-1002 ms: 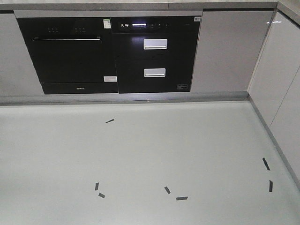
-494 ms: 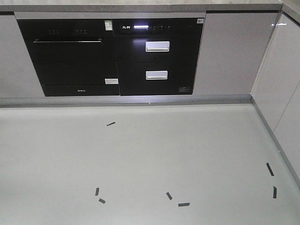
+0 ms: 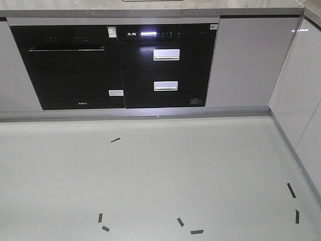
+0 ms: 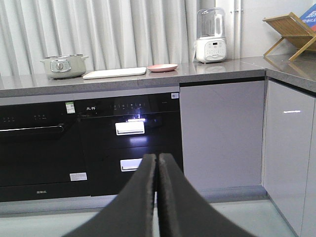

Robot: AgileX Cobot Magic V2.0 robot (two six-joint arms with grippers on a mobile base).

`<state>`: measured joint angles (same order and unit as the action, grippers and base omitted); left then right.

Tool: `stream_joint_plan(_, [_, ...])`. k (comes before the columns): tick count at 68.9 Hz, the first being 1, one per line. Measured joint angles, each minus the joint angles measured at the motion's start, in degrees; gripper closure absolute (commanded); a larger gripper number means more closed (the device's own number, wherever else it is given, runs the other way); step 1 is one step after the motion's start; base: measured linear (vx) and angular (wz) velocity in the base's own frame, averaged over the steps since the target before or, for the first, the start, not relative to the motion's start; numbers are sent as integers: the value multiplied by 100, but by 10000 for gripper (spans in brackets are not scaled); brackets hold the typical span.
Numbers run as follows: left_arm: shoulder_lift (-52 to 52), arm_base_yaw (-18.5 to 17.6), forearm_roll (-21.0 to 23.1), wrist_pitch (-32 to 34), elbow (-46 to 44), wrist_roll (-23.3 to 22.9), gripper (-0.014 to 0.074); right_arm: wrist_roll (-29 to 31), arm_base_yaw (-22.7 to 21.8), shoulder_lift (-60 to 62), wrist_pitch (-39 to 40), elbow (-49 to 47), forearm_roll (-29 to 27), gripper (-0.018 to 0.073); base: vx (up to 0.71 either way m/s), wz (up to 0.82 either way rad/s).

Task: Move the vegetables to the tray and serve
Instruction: 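Drive the base forward toward the counter with the pot and tray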

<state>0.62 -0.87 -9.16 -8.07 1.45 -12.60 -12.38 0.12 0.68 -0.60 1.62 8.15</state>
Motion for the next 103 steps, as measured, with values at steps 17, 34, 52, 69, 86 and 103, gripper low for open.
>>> stream_joint_plan(17, [0, 0, 0, 0, 0, 0, 602, 0, 0, 0, 0, 0, 0, 562, 15, 4])
stream_joint_plan(34, [0, 0, 0, 0, 0, 0, 602, 0, 0, 0, 0, 0, 0, 562, 13, -1])
stream_joint_plan(52, [0, 0, 0, 0, 0, 0, 602, 0, 0, 0, 0, 0, 0, 562, 10, -10])
stream_joint_plan(69, [0, 0, 0, 0, 0, 0, 602, 0, 0, 0, 0, 0, 0, 562, 9, 3])
stream_joint_plan(86, [0, 0, 0, 0, 0, 0, 602, 0, 0, 0, 0, 0, 0, 562, 8, 4])
stream_joint_plan(103, [0, 0, 0, 0, 0, 0, 602, 0, 0, 0, 0, 0, 0, 562, 8, 1])
